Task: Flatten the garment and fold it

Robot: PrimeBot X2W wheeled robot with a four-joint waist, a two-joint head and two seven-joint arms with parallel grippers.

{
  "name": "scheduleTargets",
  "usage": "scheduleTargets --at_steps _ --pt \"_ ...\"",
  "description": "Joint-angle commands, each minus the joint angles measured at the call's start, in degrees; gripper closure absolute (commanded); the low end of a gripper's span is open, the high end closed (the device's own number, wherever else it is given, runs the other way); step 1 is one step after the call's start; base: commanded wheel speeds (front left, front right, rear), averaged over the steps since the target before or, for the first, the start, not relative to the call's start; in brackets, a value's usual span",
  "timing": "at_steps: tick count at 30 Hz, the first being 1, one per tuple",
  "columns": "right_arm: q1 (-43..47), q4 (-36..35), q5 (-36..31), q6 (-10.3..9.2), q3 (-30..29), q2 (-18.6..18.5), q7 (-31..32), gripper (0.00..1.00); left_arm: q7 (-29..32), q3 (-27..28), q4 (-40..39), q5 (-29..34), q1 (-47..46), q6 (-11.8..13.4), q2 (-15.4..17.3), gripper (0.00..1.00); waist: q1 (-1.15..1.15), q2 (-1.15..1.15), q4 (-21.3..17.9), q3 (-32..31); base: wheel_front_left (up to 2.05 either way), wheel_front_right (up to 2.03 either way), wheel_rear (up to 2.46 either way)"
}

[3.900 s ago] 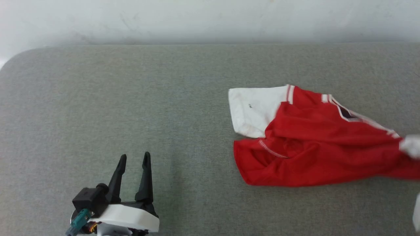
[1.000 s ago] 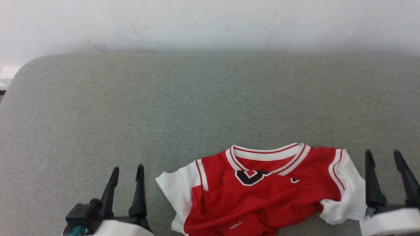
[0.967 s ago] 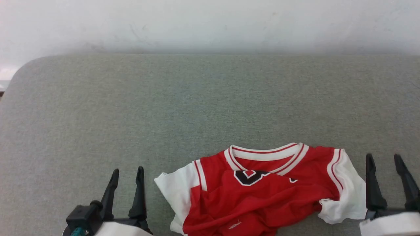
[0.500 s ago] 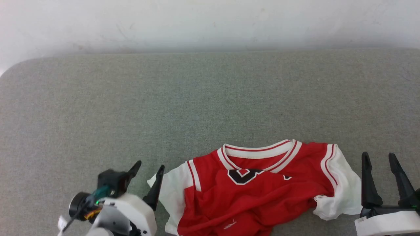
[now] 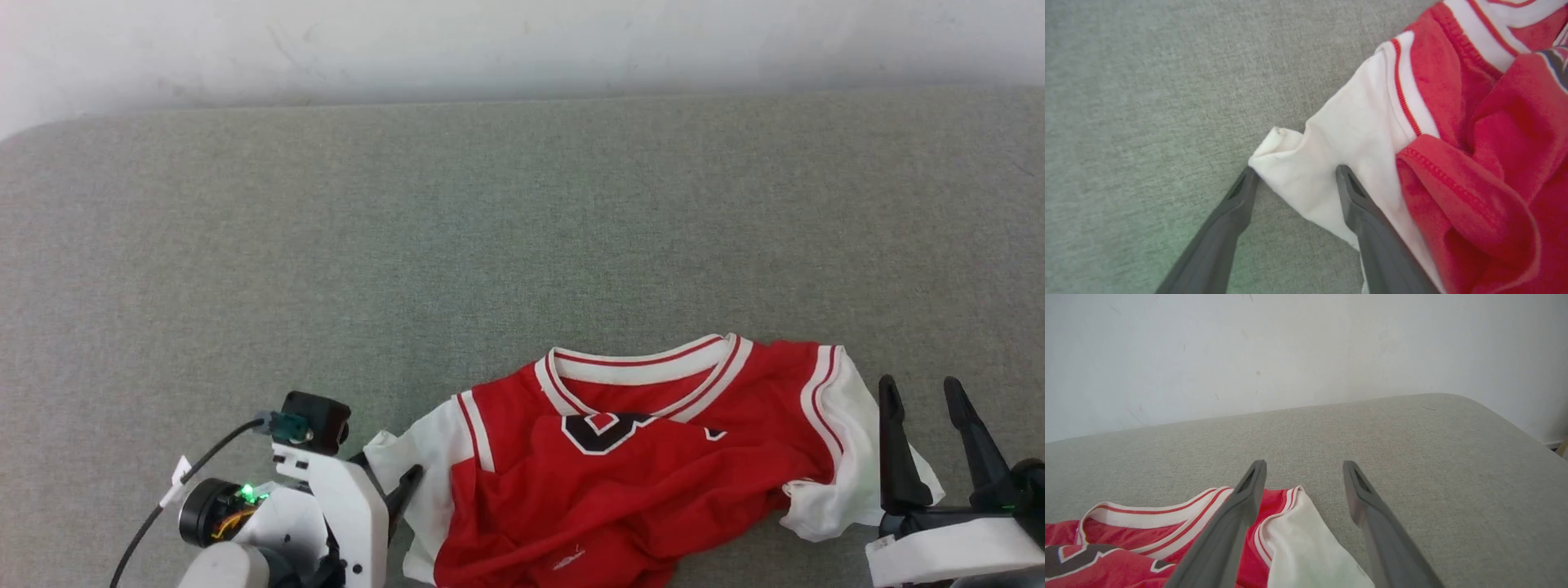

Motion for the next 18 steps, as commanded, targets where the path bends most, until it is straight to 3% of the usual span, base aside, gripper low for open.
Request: scheduleTargets --at_steps 1,3,4,5,7,12,18 --pt "-0.69 0.23 0.57 -0.04 0.03 0.14 -0.07 0.0 1.94 -1.52 1.29 -1.16 1.26 -0.35 -0.61 0.0 0.0 0.0 -0.37 0.46 0.0 0.0 0.0" --pt "-0.87 0.54 0.69 -0.04 0.17 0.15 -0.07 0.0 3.69 -2.62 1.3 -2.73 1.56 -0.38 -0.59 0.0 0.0 0.0 -0.58 0.81 0.0 0.0 0.0" --pt "-0.98 0.69 0.71 -0.04 0.27 0.15 -0.12 0.0 3.93 -3.18 1.28 -3.29 1.55 -0.4 -0.51 0.46 0.0 0.0 -0.67 0.94 0.0 0.0 0.0" --pt "-1.11 0.87 0.72 -0.04 0.37 0.15 -0.19 0.0 3.39 -3.52 1.21 -3.69 1.39 -0.41 -0.55 1.0 0.0 0.0 -0.75 1.05 0.0 0.0 0.0" --pt "-1.36 1.17 0.74 -0.04 0.57 0.15 -0.29 0.0 1.63 -4.16 1.34 -3.81 0.92 -0.42 -0.35 1.0 0.0 0.0 -0.92 1.15 0.0 0.0 0.0" --pt "-1.84 1.6 0.56 -0.04 0.21 0.15 -0.27 0.0 -10.23 -1.84 1.28 -1.76 -1.97 0.34 -1.09 1.0 0.0 0.0 -0.63 0.73 0.0 0.0 0.0" --pt "-2.16 1.36 0.23 -0.04 -0.2 0.15 0.13 0.0 -22.73 4.99 -0.73 -1.33 -3.05 5.04 -2.6 1.0 0.0 0.0 0.29 0.08 0.0 0.0 0.0"
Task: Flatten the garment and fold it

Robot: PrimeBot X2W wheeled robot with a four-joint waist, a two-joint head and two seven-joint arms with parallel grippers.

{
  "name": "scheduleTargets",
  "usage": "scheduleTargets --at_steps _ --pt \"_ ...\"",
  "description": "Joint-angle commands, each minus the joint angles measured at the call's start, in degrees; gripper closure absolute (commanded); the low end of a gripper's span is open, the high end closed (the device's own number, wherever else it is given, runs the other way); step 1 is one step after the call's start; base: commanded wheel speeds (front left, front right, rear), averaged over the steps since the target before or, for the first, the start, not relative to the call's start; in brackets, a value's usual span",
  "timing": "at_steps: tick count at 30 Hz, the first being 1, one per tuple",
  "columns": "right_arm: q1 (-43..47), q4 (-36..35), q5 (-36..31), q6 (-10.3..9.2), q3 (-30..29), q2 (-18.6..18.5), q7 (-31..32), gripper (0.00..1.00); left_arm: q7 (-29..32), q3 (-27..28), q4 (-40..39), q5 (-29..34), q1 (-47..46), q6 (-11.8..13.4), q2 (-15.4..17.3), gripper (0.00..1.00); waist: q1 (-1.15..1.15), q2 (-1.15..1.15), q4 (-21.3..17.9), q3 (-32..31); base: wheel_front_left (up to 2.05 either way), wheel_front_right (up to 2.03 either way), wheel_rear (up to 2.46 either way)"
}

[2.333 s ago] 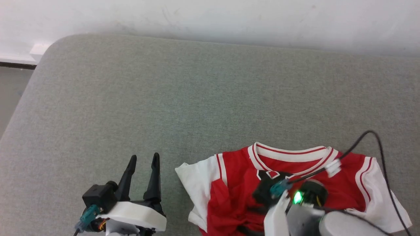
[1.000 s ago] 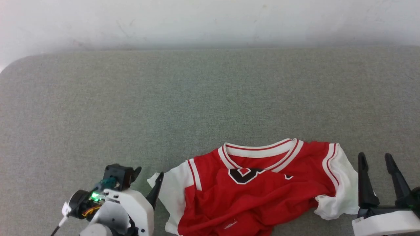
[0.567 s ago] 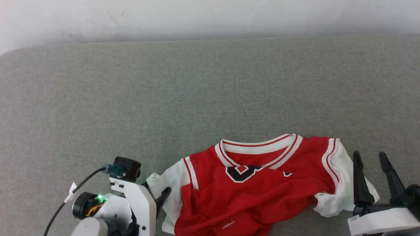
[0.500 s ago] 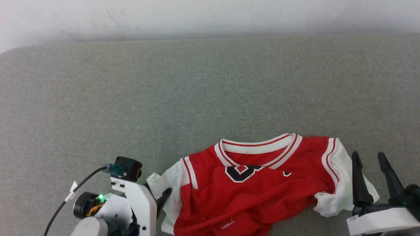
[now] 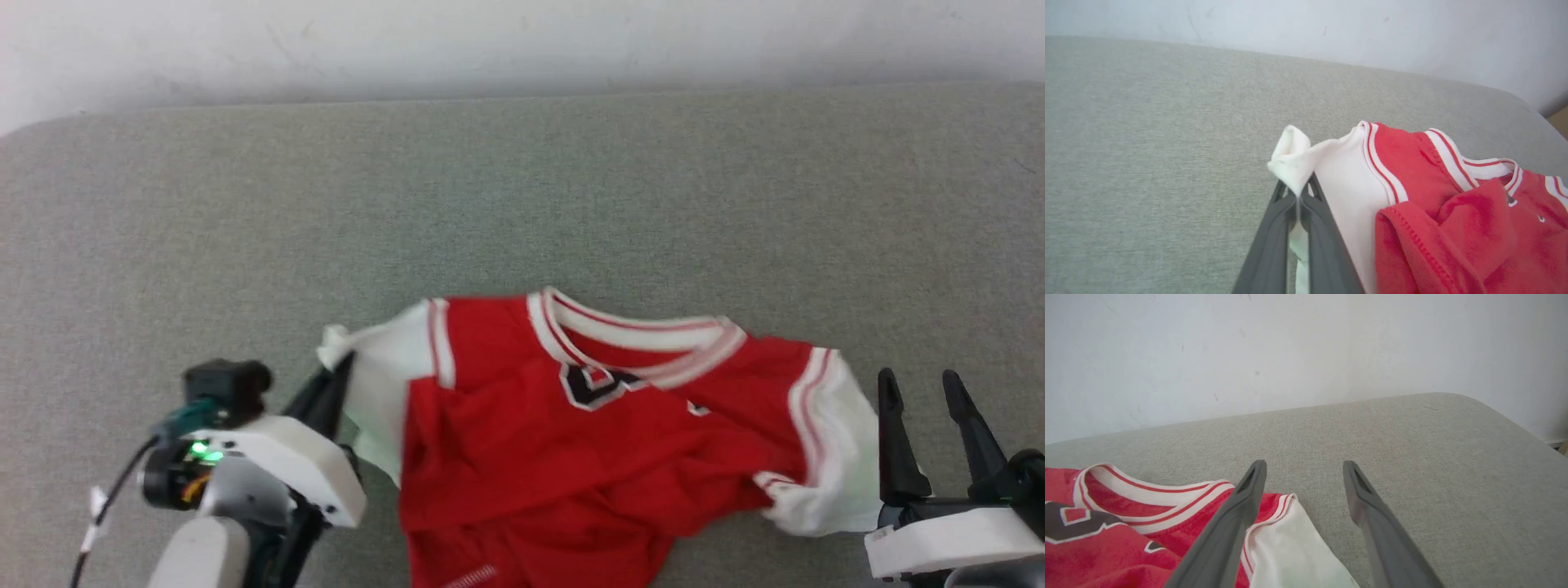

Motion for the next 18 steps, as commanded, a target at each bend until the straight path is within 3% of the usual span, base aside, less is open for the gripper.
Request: scheduleTargets --at_steps 1,8,13,18 --pt "-0.8 -0.19 -0.06 -0.04 -0.14 0.15 0.13 0.0 -1.36 1.39 -0.66 0.19 -0.04 1.3 -0.1 1.0 -0.01 0.0 0.39 -0.15 0.0 0.0 0.0" --pt "-0.19 -0.21 -0.29 -0.04 -0.44 0.15 1.51 0.0 -5.93 8.77 -3.64 -1.16 8.59 8.72 -1.83 1.0 -0.01 0.0 1.56 0.27 0.0 0.0 0.0" --pt "-0.31 -0.65 -2.41 -0.04 -1.04 0.15 4.94 0.0 -7.65 8.39 -3.84 -2.62 11.69 8.37 -3.76 1.0 -0.01 0.0 3.0 0.93 0.0 0.0 0.0" --pt "-2.69 -2.45 -4.78 -0.04 -0.54 0.15 12.84 0.0 -8.34 6.96 -3.73 -2.61 10.5 7.71 -4.48 1.0 -0.01 0.0 3.77 1.46 0.0 0.0 0.0"
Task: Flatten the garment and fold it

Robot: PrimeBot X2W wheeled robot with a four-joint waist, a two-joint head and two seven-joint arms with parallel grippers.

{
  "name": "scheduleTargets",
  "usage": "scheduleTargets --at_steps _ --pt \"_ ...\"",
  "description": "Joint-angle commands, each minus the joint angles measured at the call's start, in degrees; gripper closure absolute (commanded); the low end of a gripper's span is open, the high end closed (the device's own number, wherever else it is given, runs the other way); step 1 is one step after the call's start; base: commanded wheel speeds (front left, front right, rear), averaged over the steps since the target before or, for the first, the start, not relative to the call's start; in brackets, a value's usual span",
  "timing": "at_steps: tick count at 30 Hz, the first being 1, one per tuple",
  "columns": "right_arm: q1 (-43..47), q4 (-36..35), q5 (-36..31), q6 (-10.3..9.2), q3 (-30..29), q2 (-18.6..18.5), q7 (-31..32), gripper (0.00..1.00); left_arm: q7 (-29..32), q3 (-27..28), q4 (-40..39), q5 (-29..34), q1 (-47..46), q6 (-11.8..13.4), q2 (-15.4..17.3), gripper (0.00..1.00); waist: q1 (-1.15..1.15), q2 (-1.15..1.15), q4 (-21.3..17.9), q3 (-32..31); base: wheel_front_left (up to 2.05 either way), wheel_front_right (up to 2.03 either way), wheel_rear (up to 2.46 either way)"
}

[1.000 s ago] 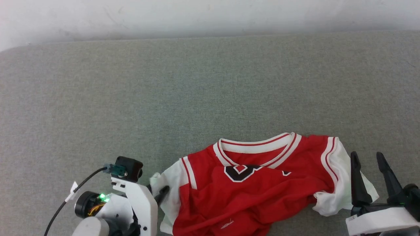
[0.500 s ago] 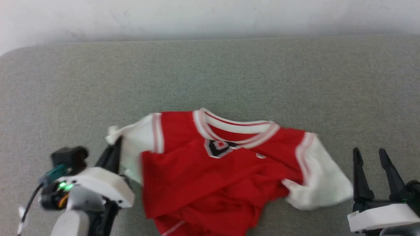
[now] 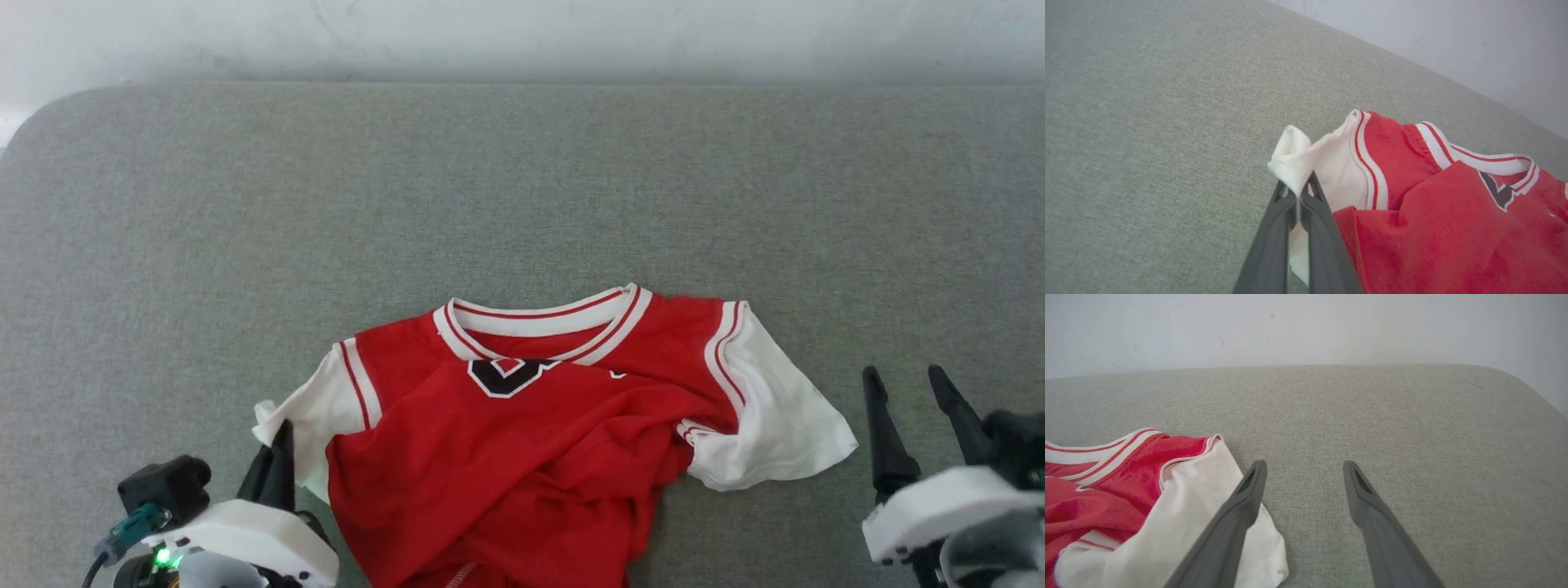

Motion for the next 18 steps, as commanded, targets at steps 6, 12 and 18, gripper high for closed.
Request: scheduleTargets --at_steps 6,12,18 --pt "-2.68 -1.0 -0.93 -0.04 3.28 -0.83 16.06 0.0 -0.37 -1.13 0.02 0.23 -2.4 -0.64 -0.28 1.0 0.0 0.0 0.76 1.12 0.0 0.0 0.0" --pt "-1.53 -2.85 -0.82 -0.04 4.52 -2.53 30.59 0.0 -0.24 -2.02 0.71 -0.17 -3.33 -1.05 -0.62 1.0 0.0 0.0 1.67 2.18 0.0 0.0 0.0" --pt "0.15 -3.68 2.22 -0.04 6.26 -2.2 37.09 0.72 -0.33 -2.42 1.01 -0.23 -4.21 -1.26 -0.44 1.0 0.0 0.0 2.13 3.17 0.0 0.0 0.0"
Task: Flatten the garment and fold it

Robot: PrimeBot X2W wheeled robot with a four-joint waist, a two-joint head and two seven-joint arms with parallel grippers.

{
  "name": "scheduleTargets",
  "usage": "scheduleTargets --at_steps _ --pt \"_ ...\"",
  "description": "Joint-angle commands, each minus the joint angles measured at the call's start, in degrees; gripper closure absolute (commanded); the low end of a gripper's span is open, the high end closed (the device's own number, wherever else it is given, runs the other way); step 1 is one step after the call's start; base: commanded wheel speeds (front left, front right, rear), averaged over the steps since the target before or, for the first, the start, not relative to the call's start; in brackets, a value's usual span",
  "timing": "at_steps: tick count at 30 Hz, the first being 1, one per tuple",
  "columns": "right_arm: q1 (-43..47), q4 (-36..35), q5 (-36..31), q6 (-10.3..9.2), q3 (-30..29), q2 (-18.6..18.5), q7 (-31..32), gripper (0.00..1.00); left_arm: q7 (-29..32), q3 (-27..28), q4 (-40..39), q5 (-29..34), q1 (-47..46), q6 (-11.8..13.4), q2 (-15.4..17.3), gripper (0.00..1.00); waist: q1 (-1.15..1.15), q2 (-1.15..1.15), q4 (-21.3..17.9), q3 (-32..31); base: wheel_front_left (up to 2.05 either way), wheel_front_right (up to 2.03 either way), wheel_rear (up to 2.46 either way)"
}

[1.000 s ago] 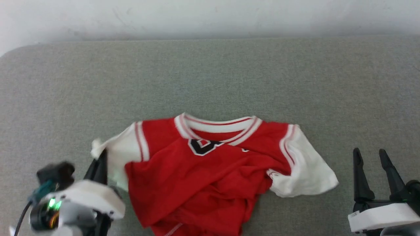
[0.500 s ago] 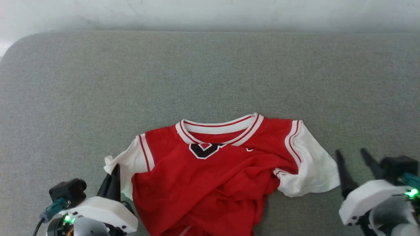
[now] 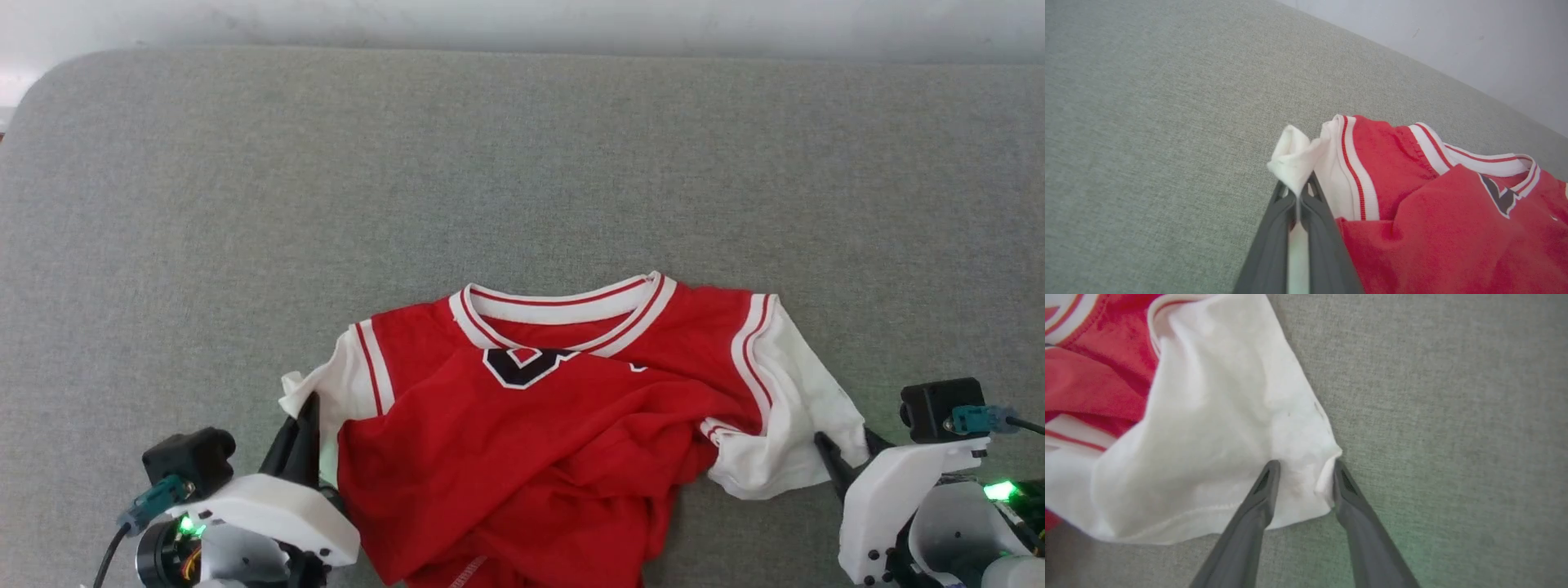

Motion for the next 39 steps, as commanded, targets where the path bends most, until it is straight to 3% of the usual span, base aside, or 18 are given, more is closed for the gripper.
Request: scheduleTargets --at_steps 1,10,15,21,26,32,39 --pt "1.12 1.03 0.13 -0.02 0.6 0.5 0.52 1.0 -0.22 -0.16 0.13 -0.16 -1.04 -0.29 0.06 1.0 0.0 0.0 0.01 0.17 0.0 0.0 0.0" --pt "-7.75 -0.52 -1.05 -0.02 -1.53 1.2 -12.06 1.0 -0.48 -1.16 -1.74 -0.17 -7.06 -2.4 1.26 1.0 0.0 0.0 -2.05 -1.55 0.0 0.0 0.0" --pt "-17.37 -2.18 -0.87 -0.02 0.18 -2.03 -16.0 1.0 1.52 -1.51 -5.56 0.27 -15.61 -4.3 3.76 1.0 0.0 0.0 -3.67 -4.0 0.0 0.0 0.0" --pt "-33.08 -1.99 -1.98 -0.02 6.39 -10.45 -14.37 1.0 7.37 -1.72 -6.67 2.45 -30.47 -5.93 8.86 1.0 0.0 0.0 -5.75 -6.61 0.0 0.0 0.0" --pt "-46.64 2.4 -1.67 -0.02 11.32 -15.09 -12.58 1.0 12.06 -2.99 -2.72 4.22 -44.25 -7.22 11.58 1.0 0.0 0.0 -7.31 -7.05 0.0 0.0 0.0" --pt "-62.2 10.13 -1.9 -0.02 17.8 -17.27 -12.1 1.0 16.54 -4.65 4.69 4.7 -59.14 -7.94 11.74 1.0 0.0 0.0 -9.53 -5.19 0.0 0.0 0.0" --pt "-77.03 20.19 -2.5 -0.02 23.35 -17.44 -11.52 1.0 17.31 -3.8 14.77 6.1 -74.28 -5.62 11.27 1.0 0.0 0.0 -11.95 0.77 0.0 0.0 0.0"
